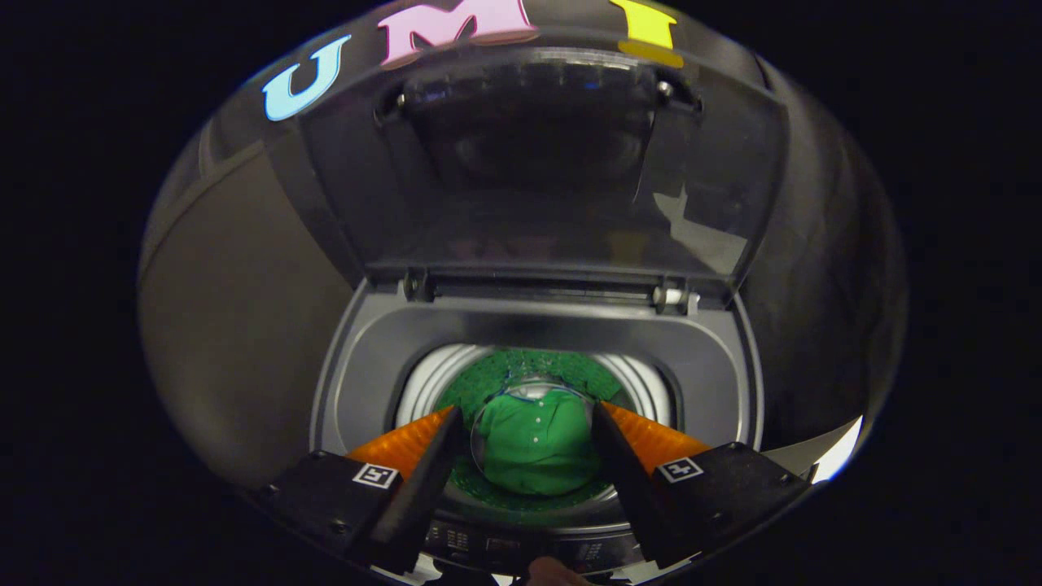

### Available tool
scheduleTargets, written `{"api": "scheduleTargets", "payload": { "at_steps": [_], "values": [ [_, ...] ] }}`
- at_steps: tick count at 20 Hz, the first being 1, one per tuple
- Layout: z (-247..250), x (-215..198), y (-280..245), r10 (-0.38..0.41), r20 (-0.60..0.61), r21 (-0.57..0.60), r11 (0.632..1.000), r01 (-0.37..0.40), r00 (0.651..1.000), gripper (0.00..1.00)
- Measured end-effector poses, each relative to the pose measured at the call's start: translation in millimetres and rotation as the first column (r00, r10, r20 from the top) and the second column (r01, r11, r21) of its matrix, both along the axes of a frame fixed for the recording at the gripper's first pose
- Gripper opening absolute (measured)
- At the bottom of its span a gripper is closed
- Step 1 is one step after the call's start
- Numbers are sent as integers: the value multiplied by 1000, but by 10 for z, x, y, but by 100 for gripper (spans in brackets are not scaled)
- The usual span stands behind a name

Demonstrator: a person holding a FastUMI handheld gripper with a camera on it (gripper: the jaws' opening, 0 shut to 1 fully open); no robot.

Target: Put the clothes into the washing machine and then close the washing machine lid.

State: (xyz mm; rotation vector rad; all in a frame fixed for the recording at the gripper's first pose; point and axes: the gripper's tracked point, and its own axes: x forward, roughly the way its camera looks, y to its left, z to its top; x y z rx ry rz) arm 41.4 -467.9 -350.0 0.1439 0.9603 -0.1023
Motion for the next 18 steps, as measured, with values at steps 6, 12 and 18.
{"api": "scheduleTargets", "payload": {
  "at_steps": [6,12,18],
  "values": [
    [1205,724,-21,-69,290,65,997,52,955,99],
    [2082,1646,-226,45,549,-101,995,13,835,99],
    [1694,2009,-302,15,464,-49,999,9,886,99]
  ]
}}
